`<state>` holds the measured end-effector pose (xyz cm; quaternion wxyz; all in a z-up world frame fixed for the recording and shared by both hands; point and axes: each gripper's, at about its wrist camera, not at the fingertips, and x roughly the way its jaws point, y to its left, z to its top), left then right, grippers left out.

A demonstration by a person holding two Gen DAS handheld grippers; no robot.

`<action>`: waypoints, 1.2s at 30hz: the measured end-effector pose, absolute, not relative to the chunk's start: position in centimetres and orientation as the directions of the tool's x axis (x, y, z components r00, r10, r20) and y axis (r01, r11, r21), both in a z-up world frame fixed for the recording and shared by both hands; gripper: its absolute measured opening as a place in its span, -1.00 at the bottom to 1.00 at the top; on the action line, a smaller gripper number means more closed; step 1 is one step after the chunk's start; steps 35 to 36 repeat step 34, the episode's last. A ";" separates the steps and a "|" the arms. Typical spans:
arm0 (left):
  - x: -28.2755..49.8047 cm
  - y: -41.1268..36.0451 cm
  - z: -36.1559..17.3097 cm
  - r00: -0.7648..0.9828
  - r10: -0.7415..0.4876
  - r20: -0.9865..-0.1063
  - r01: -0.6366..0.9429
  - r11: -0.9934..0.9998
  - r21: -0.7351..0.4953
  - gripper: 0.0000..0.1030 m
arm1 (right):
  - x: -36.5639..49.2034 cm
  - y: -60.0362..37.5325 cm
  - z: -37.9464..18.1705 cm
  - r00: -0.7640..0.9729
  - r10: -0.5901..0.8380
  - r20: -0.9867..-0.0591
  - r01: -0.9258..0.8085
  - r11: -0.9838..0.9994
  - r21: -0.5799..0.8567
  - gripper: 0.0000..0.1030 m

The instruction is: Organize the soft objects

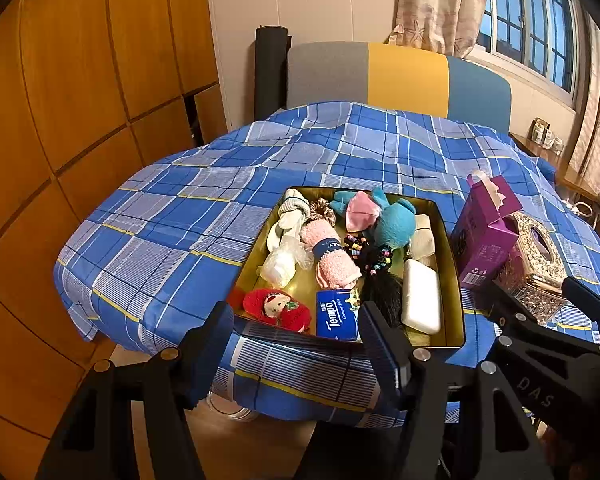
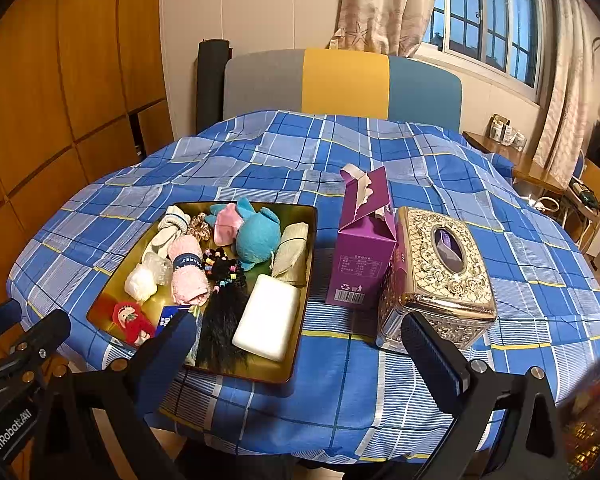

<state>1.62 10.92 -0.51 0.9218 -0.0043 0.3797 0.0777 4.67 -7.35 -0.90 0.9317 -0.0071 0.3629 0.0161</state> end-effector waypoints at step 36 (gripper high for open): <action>2.0 10.8 -1.2 0.694 0.161 -0.702 -0.157 0.985 0.071 0.27 | 5.0 -7.6 -1.3 0.719 0.023 -0.695 -0.026 1.000 0.006 1.00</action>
